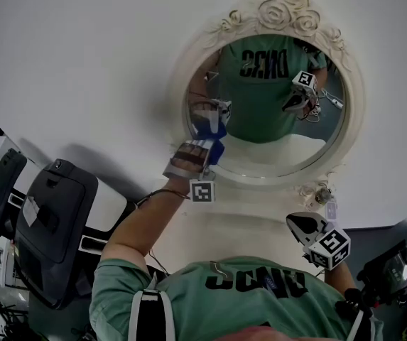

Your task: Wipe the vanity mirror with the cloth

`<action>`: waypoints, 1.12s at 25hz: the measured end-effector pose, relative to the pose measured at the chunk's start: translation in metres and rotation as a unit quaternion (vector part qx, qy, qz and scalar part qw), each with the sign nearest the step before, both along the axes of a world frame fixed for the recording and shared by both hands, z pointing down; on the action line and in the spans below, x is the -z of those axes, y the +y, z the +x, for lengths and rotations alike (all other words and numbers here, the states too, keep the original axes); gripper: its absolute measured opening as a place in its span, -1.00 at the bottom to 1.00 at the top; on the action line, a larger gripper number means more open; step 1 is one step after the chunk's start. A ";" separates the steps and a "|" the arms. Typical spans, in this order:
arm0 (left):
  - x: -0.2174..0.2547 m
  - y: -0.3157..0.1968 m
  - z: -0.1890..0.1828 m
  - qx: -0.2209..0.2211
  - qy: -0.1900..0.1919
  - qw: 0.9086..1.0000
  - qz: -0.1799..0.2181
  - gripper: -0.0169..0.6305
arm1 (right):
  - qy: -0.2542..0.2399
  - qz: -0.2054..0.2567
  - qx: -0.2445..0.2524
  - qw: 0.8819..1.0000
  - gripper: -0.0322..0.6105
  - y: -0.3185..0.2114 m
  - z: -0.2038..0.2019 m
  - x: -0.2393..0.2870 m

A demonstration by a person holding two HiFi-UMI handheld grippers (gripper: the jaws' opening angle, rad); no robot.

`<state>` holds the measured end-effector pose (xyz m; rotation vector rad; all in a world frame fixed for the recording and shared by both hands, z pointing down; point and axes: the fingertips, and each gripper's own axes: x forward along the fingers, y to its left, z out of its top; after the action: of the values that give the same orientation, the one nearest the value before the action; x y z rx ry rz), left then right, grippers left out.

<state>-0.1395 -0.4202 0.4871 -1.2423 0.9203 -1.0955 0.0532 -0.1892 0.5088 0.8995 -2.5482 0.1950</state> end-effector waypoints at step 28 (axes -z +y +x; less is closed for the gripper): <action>-0.008 0.059 0.342 -0.211 0.022 0.977 -0.007 -0.77 | -0.029 -0.003 -0.158 0.987 -0.87 0.058 0.161 -0.013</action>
<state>0.2029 -0.3613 0.4952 -1.3998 0.6413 -0.7395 0.2147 -0.1312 0.5219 1.3120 -2.4408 0.3266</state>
